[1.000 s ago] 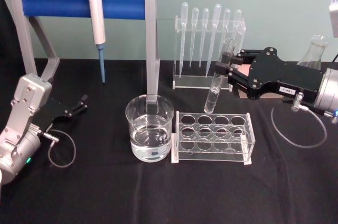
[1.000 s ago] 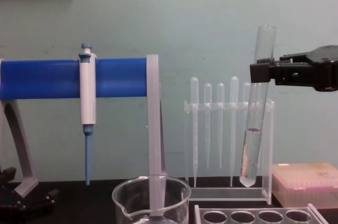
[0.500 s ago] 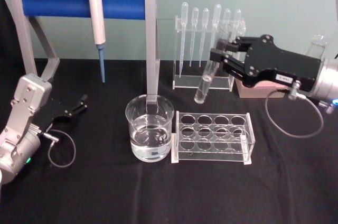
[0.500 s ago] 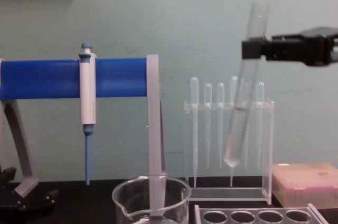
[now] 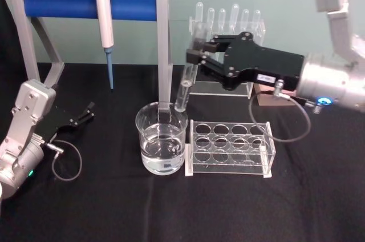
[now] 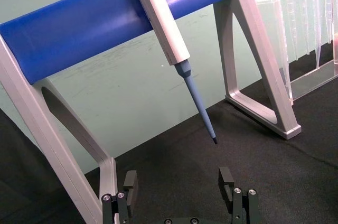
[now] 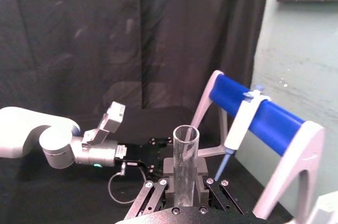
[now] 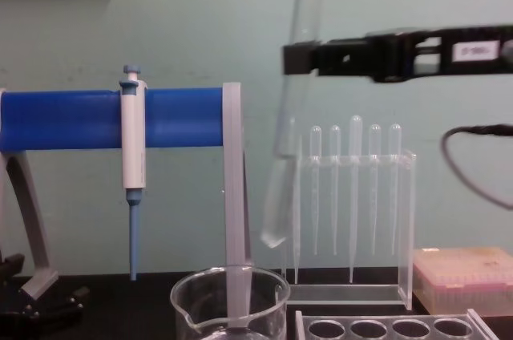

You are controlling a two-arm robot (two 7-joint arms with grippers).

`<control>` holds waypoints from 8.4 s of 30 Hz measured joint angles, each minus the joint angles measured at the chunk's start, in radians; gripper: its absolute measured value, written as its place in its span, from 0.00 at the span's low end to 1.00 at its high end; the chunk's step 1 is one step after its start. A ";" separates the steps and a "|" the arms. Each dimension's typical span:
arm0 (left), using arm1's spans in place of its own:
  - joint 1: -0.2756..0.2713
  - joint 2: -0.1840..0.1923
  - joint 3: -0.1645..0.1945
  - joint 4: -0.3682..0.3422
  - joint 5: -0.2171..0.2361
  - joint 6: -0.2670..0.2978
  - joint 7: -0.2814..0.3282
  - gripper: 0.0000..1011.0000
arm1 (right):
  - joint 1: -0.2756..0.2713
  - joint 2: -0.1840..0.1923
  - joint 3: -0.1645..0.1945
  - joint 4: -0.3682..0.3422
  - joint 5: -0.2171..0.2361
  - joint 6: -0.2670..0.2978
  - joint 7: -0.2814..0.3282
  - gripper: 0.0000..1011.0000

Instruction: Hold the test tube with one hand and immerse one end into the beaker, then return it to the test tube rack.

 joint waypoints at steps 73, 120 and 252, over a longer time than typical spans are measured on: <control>0.000 0.000 0.000 0.000 0.000 0.000 0.000 0.99 | -0.012 -0.186 -0.140 0.305 -0.239 -0.140 0.015 0.24; 0.000 0.000 0.000 0.000 0.000 0.000 0.000 0.99 | -0.010 -0.185 -0.140 0.304 -0.235 -0.140 0.015 0.24; 0.000 0.000 0.000 0.000 0.000 0.000 0.000 0.99 | -0.011 -0.185 -0.140 0.304 -0.235 -0.140 0.015 0.24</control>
